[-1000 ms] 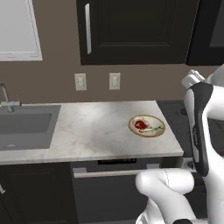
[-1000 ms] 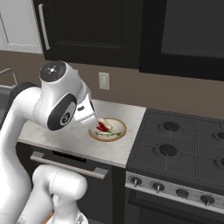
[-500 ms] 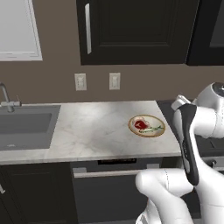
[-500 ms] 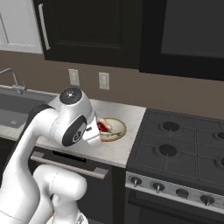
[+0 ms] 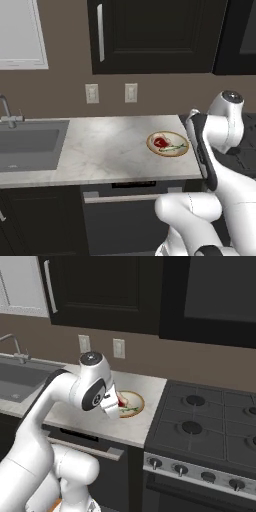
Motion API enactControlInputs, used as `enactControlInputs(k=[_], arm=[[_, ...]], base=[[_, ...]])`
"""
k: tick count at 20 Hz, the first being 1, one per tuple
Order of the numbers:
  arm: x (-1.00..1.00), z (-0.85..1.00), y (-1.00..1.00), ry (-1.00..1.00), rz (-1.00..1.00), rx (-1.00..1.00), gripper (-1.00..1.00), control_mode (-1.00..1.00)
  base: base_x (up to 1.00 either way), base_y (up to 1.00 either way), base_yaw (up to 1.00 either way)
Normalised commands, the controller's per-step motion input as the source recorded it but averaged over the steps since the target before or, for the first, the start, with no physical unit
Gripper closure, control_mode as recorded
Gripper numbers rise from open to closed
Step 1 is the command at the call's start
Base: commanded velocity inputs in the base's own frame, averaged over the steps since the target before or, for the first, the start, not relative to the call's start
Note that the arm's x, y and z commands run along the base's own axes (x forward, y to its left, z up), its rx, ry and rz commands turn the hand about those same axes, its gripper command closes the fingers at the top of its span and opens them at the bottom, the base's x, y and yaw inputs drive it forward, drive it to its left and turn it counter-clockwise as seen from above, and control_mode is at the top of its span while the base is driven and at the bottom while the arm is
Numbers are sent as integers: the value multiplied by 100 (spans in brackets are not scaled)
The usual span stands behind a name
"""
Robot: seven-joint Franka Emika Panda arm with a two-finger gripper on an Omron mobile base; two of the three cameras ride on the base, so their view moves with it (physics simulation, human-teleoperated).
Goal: Place the bowl with the squash and lemon on the top shelf of the fridge. Place the bowl with the fish and steak on the second highest shelf of the fridge.
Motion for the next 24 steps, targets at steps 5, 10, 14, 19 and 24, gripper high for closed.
enactControlInputs(k=[5, 10, 14, 19, 24], arm=[[0, -48, 0, 5, 7, 5, -100, -100], [0, -45, 0, 0, 6, 12, -100, -100], [2, -43, 0, 0, 5, 6, -100, -100], [16, -22, 0, 0, 3, 0, -100, -100], [34, -9, 0, 0, 1, 0, -100, -100]], base=[[0, 0, 0], [0, 0, 0], [0, 0, 0], [0, 0, 0], [0, 0, 0]])
